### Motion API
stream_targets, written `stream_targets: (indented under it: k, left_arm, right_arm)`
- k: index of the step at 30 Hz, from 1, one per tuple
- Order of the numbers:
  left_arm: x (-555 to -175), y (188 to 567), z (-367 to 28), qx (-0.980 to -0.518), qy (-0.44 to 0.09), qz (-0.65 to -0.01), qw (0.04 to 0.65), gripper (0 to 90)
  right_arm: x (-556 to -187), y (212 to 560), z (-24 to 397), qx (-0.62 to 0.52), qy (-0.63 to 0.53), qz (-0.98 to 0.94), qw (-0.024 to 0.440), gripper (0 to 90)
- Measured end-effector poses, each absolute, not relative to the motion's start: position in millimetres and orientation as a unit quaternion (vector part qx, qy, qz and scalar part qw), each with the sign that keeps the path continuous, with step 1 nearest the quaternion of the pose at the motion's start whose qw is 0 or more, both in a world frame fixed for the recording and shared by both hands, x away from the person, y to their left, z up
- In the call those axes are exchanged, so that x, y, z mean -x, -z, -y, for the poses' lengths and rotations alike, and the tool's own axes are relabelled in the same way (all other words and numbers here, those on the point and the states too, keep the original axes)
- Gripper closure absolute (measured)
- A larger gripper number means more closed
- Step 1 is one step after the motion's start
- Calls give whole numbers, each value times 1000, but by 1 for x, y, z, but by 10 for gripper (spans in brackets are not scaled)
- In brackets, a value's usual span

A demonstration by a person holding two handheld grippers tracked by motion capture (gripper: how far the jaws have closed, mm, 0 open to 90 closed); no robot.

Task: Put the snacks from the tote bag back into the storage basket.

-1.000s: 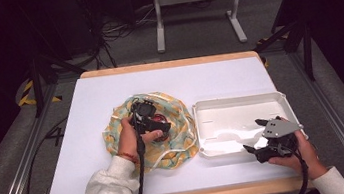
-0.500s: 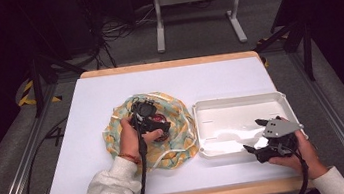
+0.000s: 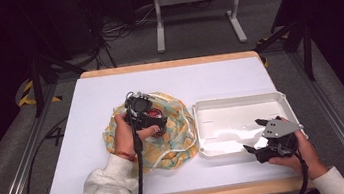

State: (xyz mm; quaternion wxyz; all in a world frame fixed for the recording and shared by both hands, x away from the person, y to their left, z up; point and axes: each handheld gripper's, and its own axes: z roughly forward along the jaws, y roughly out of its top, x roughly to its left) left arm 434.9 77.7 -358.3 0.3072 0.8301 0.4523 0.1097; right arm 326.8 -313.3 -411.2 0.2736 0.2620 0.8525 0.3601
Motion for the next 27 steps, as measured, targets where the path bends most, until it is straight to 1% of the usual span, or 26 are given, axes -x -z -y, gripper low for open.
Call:
stream_targets:
  k: [15,27]
  left_arm:
    - [-426,326,-78,-833,-115,-429,330,256]
    - [-427,309,-53,-847,-117,-396,335,256]
  right_arm:
    - [-327,410,317,-272,-361,-846,284,74]
    - [-326,407,319,-271,-379,-837,288,75]
